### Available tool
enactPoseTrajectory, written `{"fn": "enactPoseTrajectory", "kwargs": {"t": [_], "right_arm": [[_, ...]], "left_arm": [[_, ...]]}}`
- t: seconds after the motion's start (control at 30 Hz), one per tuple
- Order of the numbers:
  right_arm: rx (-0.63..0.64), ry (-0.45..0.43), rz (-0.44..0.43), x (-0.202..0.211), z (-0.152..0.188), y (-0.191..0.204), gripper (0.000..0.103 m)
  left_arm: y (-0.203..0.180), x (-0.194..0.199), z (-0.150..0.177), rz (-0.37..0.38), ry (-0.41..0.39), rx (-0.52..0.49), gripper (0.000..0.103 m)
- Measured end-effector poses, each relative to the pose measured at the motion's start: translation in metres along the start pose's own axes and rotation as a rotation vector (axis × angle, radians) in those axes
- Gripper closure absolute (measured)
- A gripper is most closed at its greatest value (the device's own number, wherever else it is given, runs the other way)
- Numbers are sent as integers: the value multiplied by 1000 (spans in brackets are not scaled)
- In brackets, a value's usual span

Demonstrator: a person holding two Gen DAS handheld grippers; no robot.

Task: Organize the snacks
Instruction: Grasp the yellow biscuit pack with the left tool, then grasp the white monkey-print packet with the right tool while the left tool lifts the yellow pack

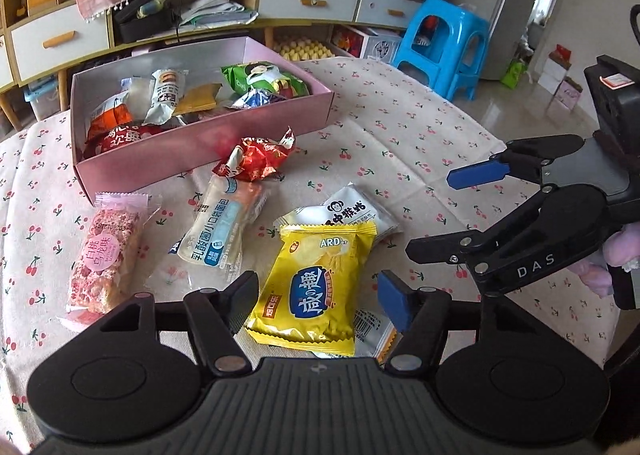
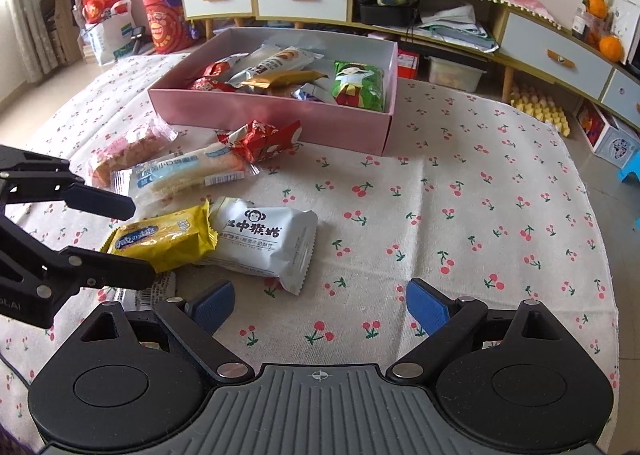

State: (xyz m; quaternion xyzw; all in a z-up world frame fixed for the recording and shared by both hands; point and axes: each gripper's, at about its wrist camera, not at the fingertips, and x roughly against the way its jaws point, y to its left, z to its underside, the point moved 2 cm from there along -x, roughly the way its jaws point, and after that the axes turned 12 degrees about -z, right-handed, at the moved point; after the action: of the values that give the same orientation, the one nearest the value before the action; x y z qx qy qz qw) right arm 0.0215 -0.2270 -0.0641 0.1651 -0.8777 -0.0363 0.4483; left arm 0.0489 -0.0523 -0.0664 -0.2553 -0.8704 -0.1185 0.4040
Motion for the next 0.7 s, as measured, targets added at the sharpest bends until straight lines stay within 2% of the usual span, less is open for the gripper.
{"fn": "enactPoseTrajectory", "kwargs": {"t": [0.23,0.33,0.47,0.7], "right_arm": [[104,17,-12,-13,1,-1,9],[116,30,3,-19,-1,-1,9],[126,40,4,-28,-5,0,9],[132,39,-9,-40,-18,9,9]], "left_arm": [[2,-14,1,-22,75,-7,43],[5,-13,0,-22,84,19,44],[8,-11,0,-38,98,46,51],[14,-2,5,-76,116,67,53]]}}
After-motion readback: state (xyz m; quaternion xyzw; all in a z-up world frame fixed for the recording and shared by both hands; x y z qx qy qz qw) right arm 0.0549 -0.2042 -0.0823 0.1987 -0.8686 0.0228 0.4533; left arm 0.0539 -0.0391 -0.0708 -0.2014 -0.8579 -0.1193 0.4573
